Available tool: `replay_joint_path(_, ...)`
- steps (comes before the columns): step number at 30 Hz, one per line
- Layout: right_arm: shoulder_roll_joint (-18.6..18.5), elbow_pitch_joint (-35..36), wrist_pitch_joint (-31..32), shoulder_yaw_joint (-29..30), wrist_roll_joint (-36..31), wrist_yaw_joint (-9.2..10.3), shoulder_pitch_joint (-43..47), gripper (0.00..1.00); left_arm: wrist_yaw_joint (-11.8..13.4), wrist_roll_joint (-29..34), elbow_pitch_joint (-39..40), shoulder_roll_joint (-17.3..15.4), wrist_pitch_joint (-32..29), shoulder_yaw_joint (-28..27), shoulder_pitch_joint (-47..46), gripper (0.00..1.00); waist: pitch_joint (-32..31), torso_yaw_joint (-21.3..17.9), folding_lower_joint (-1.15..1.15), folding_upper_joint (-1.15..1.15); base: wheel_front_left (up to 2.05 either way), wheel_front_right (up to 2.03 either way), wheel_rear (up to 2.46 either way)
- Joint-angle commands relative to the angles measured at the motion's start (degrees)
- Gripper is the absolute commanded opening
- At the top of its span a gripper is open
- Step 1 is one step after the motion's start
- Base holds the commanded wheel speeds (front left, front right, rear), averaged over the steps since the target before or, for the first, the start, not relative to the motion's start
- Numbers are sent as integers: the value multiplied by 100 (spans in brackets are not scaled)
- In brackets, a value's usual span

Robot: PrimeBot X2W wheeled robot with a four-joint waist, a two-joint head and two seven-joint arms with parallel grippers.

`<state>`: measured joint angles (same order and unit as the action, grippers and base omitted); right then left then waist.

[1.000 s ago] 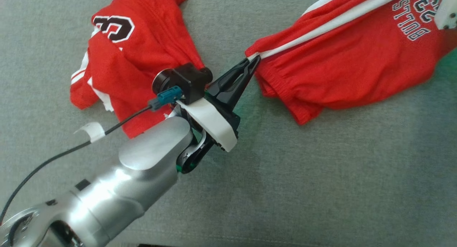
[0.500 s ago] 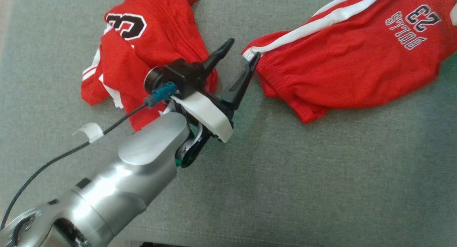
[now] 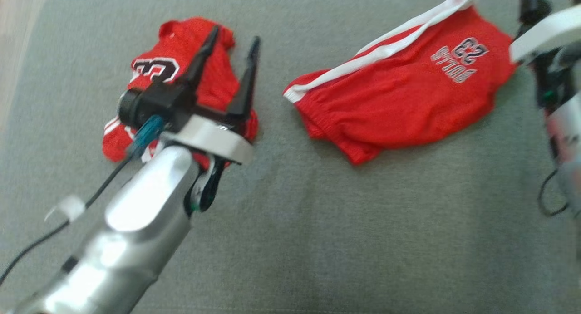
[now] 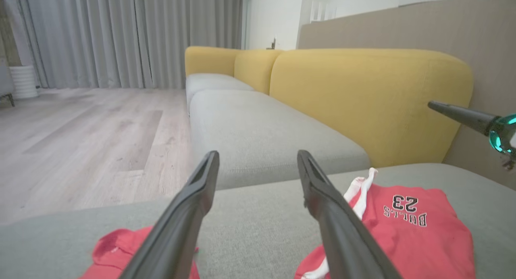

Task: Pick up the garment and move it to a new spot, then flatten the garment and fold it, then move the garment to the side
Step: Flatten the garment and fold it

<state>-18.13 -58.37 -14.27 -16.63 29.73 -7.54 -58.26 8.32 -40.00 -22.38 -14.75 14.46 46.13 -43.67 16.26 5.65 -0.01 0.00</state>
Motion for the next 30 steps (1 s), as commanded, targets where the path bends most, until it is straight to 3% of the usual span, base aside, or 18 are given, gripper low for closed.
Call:
replay_joint_path(1, 111, 381, -63, -70, 98, 5, 225, 100, 82, 153, 251, -195, 52, -383, 82, 100, -257, -197, 1, 0, 0, 0, 0)
replay_joint_path(5, 260, 1581, -70, 85, 47, 5, 1161, 100, 197, 680, 584, -268, 53, -916, 706, 100, -511, -349, 1, 0, 0, 0, 0)
replay_joint_path(12, 989, 3052, -72, 507, -654, 5, 3024, 100, 196, 1335, 937, -190, 53, -1669, 1910, 100, -824, -601, 1, 0, 0, 0, 0)
replay_joint_path(16, 1248, 3339, -72, 590, -1041, 5, 3698, 100, 133, 1481, 1046, -30, 53, -1995, 2412, 100, -896, -674, 1, 0, 0, 0, 0)
replay_joint_path(22, 1482, 3608, -73, 769, -1411, 5, 4524, 100, -155, 1789, 1072, 306, 53, -2470, 3097, 100, -931, -702, 1, 0, 0, 0, 0)
replay_joint_path(30, 1521, 3727, 142, 1182, -1686, 5, 4116, 100, -654, 2258, 1007, 668, 53, -2795, 2991, 100, -530, -492, 1, 0, 0, 0, 0)
